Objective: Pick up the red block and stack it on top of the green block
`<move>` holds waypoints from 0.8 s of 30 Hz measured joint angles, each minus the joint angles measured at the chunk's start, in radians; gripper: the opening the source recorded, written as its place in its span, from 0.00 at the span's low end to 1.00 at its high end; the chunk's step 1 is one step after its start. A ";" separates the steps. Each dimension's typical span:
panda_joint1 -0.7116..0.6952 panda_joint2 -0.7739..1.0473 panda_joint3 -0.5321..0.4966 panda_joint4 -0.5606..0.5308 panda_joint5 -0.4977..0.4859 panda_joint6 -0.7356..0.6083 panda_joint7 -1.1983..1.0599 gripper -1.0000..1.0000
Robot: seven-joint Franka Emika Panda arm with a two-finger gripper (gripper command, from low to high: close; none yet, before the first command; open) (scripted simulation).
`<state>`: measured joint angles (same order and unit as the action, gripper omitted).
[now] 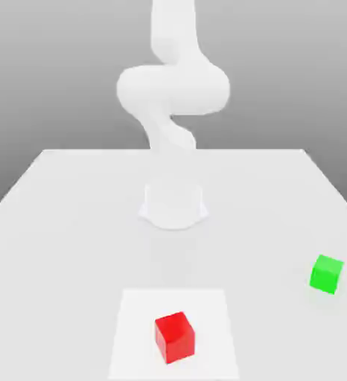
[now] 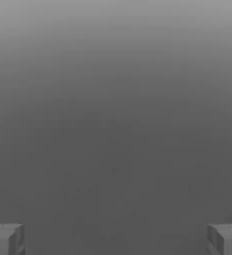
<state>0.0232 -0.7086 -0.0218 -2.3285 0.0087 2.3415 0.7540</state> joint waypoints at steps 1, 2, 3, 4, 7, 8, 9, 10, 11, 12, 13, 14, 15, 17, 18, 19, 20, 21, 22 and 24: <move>0.010 0.039 -0.009 -0.012 0.004 0.017 -0.020 0.50; 0.019 0.077 -0.018 -0.024 0.008 0.035 -0.039 0.50; 0.027 0.114 -0.025 -0.036 0.012 0.052 -0.059 0.50; 0.035 0.151 -0.033 -0.047 0.017 0.068 -0.078 0.50; 0.057 0.261 -0.053 -0.081 0.030 0.118 -0.135 0.50; 0.062 0.297 -0.057 -0.092 0.035 0.134 -0.154 0.50; 0.068 0.333 -0.062 -0.104 0.040 0.150 -0.173 0.50; 0.073 0.370 -0.066 -0.115 0.045 0.167 -0.192 0.50; 0.077 0.406 -0.070 -0.126 0.049 0.183 -0.211 0.50; 0.081 0.442 -0.073 -0.138 0.052 0.200 -0.229 0.50; 0.084 0.479 -0.075 -0.149 0.056 0.216 -0.248 0.50; 0.088 0.515 -0.077 -0.160 0.059 0.233 -0.266 0.50; 0.090 0.551 -0.079 -0.172 0.061 0.249 -0.283 0.50; 0.093 0.623 -0.080 -0.194 0.063 0.282 -0.315 0.50; 0.094 0.659 -0.080 -0.206 0.061 0.299 -0.330 0.50; 0.095 0.695 -0.080 -0.217 0.058 0.315 -0.344 0.50; 0.095 0.731 -0.080 -0.228 0.053 0.332 -0.356 0.50; 0.094 0.766 -0.081 -0.240 0.047 0.349 -0.367 0.50; 0.097 0.802 -0.086 -0.251 0.039 0.365 -0.377 0.50; 0.094 0.873 -0.082 -0.255 0.041 0.414 -0.393 0.50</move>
<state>0.1169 0.1645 -0.1036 -2.5834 0.0499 2.7557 0.3611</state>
